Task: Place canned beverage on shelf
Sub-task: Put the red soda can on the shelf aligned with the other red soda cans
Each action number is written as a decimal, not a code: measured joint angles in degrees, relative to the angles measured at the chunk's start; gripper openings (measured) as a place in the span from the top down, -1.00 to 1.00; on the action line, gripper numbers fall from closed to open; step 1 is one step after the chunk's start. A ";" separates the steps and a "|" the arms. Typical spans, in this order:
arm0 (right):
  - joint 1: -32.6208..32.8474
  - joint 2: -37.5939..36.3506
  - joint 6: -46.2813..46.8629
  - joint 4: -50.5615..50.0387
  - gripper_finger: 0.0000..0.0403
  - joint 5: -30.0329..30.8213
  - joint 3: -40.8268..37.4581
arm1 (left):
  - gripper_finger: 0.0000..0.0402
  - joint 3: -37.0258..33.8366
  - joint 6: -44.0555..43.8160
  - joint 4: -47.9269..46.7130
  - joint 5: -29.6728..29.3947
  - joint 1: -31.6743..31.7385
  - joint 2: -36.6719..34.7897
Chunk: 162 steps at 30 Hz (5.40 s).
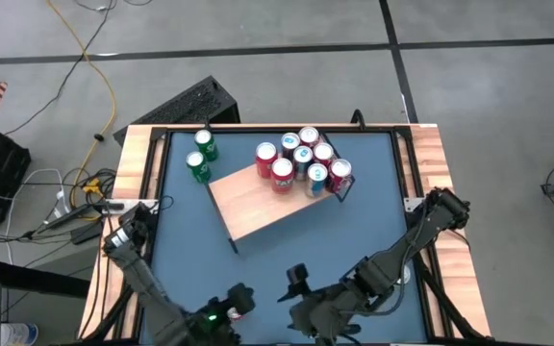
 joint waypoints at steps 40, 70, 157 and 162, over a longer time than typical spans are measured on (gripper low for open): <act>-13.30 18.33 -14.16 35.08 -0.38 -24.38 4.20 | -0.80 7.35 -41.45 -3.13 -34.89 -16.59 -4.92; -15.00 30.62 -10.76 1.73 -0.78 -25.39 28.36 | -0.80 7.35 -43.77 -3.37 -34.80 -17.07 -4.83; -11.45 7.00 15.31 -39.80 -0.01 1.72 28.36 | -0.80 7.33 -45.28 -3.48 -31.79 -17.70 -4.83; -11.63 4.20 21.88 -42.89 -0.01 9.43 28.36 | -0.80 7.33 -45.28 -3.48 -32.15 -17.70 -4.83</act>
